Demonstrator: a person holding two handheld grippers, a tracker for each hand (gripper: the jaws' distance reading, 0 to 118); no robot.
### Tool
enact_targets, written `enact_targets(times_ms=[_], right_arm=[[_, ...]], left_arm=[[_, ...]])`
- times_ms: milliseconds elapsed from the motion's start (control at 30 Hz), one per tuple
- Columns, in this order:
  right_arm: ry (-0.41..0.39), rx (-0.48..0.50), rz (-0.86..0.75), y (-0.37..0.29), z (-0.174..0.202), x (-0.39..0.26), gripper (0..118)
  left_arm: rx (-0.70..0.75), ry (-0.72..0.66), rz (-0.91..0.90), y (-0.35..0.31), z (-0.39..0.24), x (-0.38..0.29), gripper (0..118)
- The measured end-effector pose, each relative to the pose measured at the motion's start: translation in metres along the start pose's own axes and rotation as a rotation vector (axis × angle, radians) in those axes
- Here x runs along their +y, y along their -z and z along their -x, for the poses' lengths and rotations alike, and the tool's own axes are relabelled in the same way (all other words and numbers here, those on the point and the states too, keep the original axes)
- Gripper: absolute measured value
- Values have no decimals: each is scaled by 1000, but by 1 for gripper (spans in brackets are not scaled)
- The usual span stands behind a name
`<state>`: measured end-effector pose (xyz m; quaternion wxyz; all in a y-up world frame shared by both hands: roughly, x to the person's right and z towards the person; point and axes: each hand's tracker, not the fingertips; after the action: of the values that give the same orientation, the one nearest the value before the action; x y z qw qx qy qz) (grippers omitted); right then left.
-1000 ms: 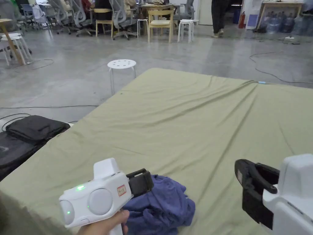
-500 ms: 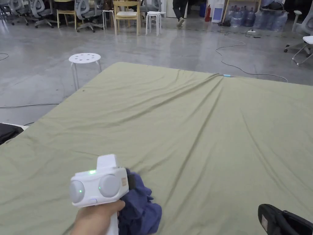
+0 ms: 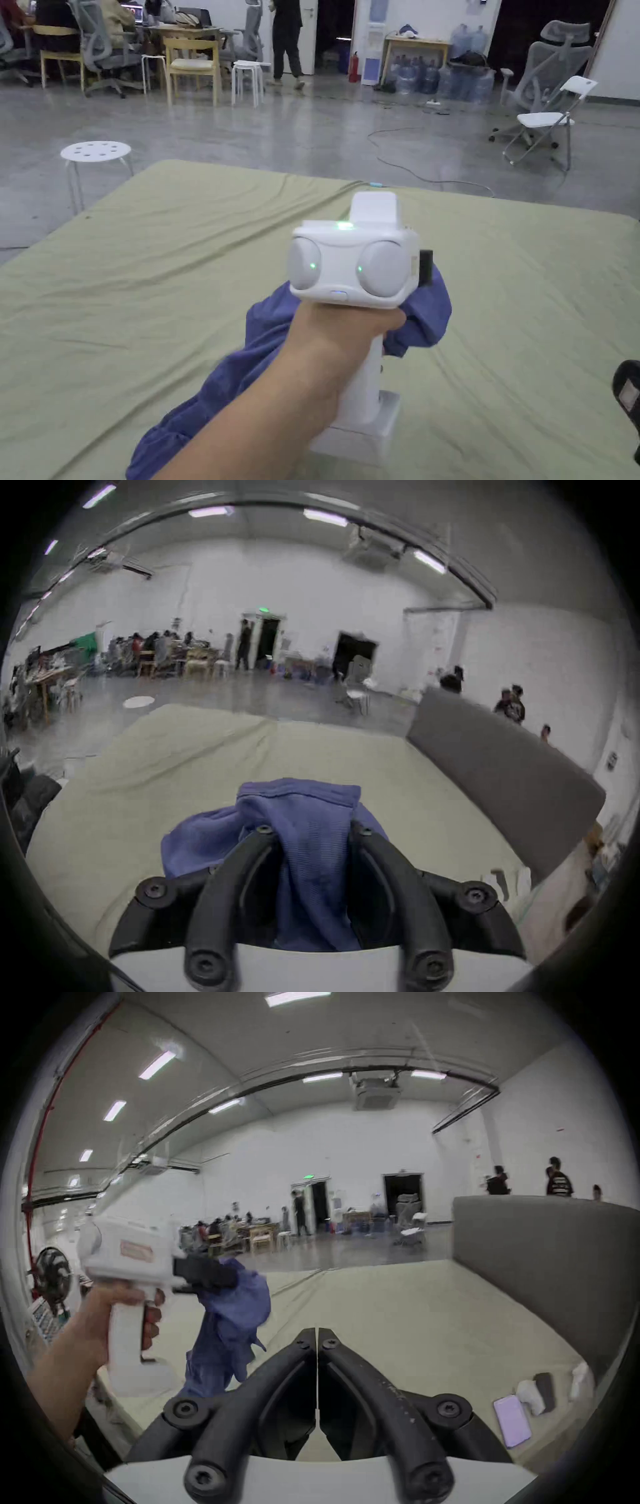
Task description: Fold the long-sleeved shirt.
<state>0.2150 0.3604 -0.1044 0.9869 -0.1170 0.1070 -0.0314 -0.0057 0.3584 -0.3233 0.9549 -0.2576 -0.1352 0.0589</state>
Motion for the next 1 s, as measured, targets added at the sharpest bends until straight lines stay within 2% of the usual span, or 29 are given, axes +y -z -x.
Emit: enact_targets(times_ms=[100, 167, 300, 400, 433, 467, 533, 567, 667, 733, 800, 833, 867, 900, 933, 967, 1000], right_arm=[[2, -105, 40, -20, -28, -16, 4], [19, -143, 88, -34, -42, -32, 4], [42, -181, 162, -58, -56, -59, 4], [42, -185, 195, -66, -58, -72, 4], [45, -182, 203, -68, -57, -75, 4], [48, -178, 208, -70, -56, -77, 4], [49, -166, 213, -65, -55, -79, 4], [49, -159, 210, -65, -53, -80, 4], [61, -139, 205, -50, -52, -80, 4], [75, -117, 208, -41, -46, -84, 4], [100, -97, 217, -23, -47, -89, 4], [111, -87, 227, -16, -44, -92, 4], [122, -77, 243, -9, -40, -97, 4], [134, -69, 263, 2, -42, -100, 4], [139, -60, 279, 10, -41, -104, 4], [144, -52, 291, 17, -38, -107, 4], [148, -46, 301, 23, -34, -111, 4]], left_arm=[[-46, -11, 212, 66, -52, -53, 28], [-49, 5, 352, 103, -78, -98, 29], [-32, 34, 582, 158, -115, -194, 29], [-76, 36, 696, 172, -134, -236, 30], [-71, 31, 686, 173, -136, -240, 42], [-67, 25, 666, 172, -136, -238, 60], [-134, -4, 556, 157, -135, -218, 106], [-160, -18, 481, 143, -132, -202, 113], [-269, 22, 272, 84, -112, -156, 112], [-264, 84, 194, 42, -91, -137, 113], [-192, 155, 161, 6, -66, -135, 113], [-148, 176, 168, -7, -55, -138, 111], [-98, 199, 200, -16, -39, -145, 105], [-44, 195, 214, -25, -25, -153, 85], [-13, 159, 208, -32, -10, -161, 33], [6, 117, 224, -35, 5, -170, 0], [40, 67, 272, -31, 21, -178, 2]])
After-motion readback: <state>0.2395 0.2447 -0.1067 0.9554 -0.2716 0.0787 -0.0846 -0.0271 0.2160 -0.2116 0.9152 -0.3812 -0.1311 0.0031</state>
